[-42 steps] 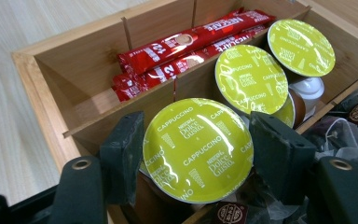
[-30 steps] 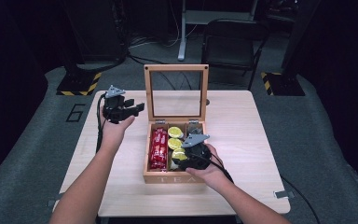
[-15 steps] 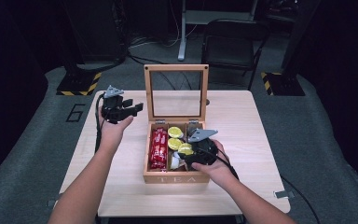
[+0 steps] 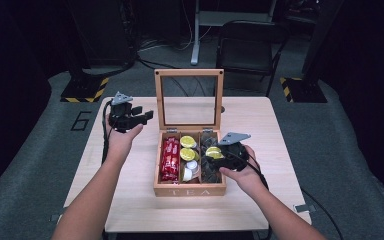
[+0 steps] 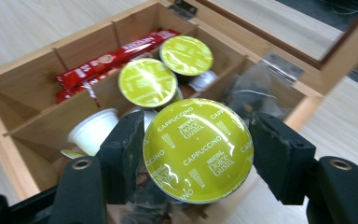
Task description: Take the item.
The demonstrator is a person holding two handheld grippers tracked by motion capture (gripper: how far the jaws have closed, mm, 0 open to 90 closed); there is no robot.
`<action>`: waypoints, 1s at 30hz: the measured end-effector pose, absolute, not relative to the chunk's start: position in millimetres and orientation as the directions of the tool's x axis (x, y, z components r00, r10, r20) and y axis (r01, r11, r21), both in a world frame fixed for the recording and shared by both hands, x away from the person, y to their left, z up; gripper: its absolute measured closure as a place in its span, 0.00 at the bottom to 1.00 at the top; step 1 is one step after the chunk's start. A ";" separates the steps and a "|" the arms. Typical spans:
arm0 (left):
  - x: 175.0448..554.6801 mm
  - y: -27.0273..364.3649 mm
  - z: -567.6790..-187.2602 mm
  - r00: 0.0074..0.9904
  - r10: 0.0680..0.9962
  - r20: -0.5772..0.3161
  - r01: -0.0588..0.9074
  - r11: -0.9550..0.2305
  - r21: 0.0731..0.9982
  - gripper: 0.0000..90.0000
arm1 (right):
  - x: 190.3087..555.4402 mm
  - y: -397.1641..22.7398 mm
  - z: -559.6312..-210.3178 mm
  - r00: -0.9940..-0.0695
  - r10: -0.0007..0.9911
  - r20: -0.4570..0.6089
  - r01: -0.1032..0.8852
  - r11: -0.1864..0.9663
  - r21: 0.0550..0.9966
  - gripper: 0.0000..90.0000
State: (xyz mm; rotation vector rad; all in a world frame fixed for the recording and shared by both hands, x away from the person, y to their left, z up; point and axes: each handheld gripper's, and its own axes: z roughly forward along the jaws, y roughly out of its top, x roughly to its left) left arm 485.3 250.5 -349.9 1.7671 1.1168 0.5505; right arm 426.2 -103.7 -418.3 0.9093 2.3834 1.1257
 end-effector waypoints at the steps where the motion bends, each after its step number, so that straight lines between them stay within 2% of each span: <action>1: 485.3 250.2 -350.5 0.482 0.870 -0.105 0.445 -0.139 0.885 0.53 | 426.5 -106.2 -417.9 -0.726 0.687 -0.035 0.411 0.474 0.779 0.41; 20: 485.5 248.9 -351.9 0.484 0.869 -0.101 0.446 -0.146 0.883 0.53 | 439.0 -146.3 -419.2 -0.641 0.765 -0.058 0.451 0.437 0.779 0.41; 30: 485.3 251.8 -351.3 0.478 0.873 -0.100 0.445 -0.142 0.884 0.53 | 443.4 -175.0 -424.4 -0.572 0.820 -0.027 0.499 0.374 0.782 0.41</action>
